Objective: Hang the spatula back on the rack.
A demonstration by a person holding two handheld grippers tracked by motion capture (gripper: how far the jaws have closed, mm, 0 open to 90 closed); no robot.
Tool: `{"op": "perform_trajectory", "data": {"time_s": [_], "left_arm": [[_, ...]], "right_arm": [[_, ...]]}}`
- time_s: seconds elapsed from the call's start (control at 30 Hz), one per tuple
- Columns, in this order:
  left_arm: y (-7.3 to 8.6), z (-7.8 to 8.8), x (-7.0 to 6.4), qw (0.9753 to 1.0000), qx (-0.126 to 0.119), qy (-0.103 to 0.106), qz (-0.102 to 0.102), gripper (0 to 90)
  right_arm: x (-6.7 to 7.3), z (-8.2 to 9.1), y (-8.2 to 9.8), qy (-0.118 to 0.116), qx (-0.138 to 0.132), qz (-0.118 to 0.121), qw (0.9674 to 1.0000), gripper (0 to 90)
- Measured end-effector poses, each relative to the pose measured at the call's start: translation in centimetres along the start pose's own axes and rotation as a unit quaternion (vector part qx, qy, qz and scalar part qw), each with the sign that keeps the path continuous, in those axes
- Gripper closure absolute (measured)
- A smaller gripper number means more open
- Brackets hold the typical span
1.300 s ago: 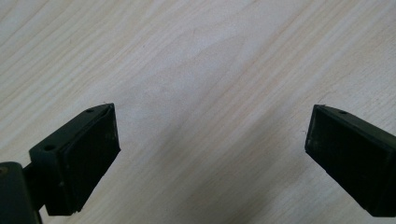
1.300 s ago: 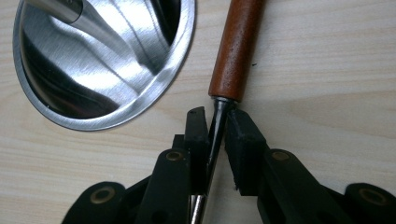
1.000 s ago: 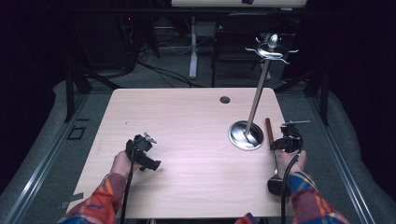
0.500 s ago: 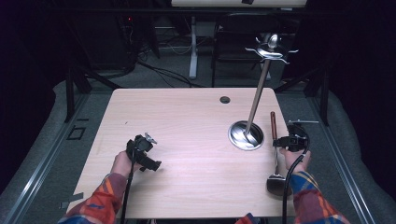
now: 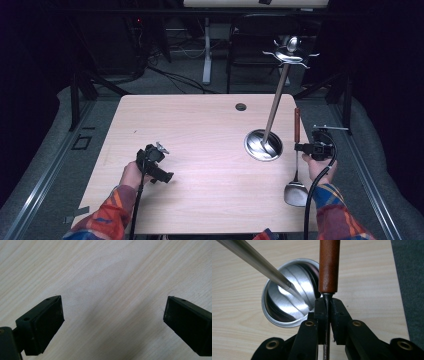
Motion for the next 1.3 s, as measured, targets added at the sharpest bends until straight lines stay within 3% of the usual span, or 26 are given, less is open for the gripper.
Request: {"op": "perform_trajectory", "data": {"time_s": [0.27, 0.3, 0.33, 0.43, 0.57, 0.63, 0.7, 0.83, 1.13, 1.3], "left_arm": [[0.0, 0.0, 0.0, 1.0, 0.0, 0.0, -0.001, 3.0], [-0.1, 0.0, 0.0, 1.0, 0.0, 0.001, 0.0, 3.0], [-0.1, -0.1, 0.0, 1.0, -0.001, 0.0, 0.0, 3.0], [-0.1, -0.2, 0.0, 1.0, -0.003, 0.0, 0.001, 3.0], [-0.2, 0.0, -0.1, 1.0, -0.005, -0.002, -0.004, 3.0], [-0.2, 0.1, -0.2, 1.0, -0.008, -0.001, -0.002, 3.0], [-0.2, 0.0, -0.2, 1.0, -0.006, -0.002, -0.004, 3.0], [-0.3, 0.0, -0.2, 1.0, -0.006, -0.002, -0.004, 3.0], [-0.3, -0.1, -0.2, 1.0, -0.005, 0.001, -0.006, 3.0], [-0.5, -0.2, -0.4, 1.0, -0.004, 0.002, -0.008, 3.0]], "right_arm": [[0.5, 1.1, -0.4, -0.004, -0.031, 0.018, 0.9993, 83.8], [0.2, 1.6, -0.4, 0.01, -0.014, 0.036, 0.9992, 83.8], [0.5, 1.4, -0.4, -0.005, -0.033, 0.02, 0.9992, 83.8], [0.6, 2.0, -0.6, -0.003, -0.031, 0.033, 0.999, 83.9], [0.9, 2.6, -0.6, -0.01, -0.051, 0.032, 0.9981, 84.2], [0.8, 3.2, -0.5, -0.005, -0.04, 0.043, 0.9982, 84.1], [1.0, 3.5, -0.6, -0.019, -0.053, 0.043, 0.9975, 84.2], [1.3, 4.3, -0.6, -0.023, -0.07, 0.043, 0.9964, 84.3], [2.4, 6.0, -0.8, -0.028, -0.089, 0.079, 0.9925, 84.3], [3.0, 6.7, -0.9, -0.027, -0.104, 0.104, 0.9888, 84.4]]}}
Point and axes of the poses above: each handheld gripper's, and its own axes: z roughly backward along the jaws, y roughly out of its underside, x roughly to its left, the point moved 4 cm from there along -z, roughly forward along the jaws, and after that the axes turned 2 degrees about x, right-handed, at the moved point
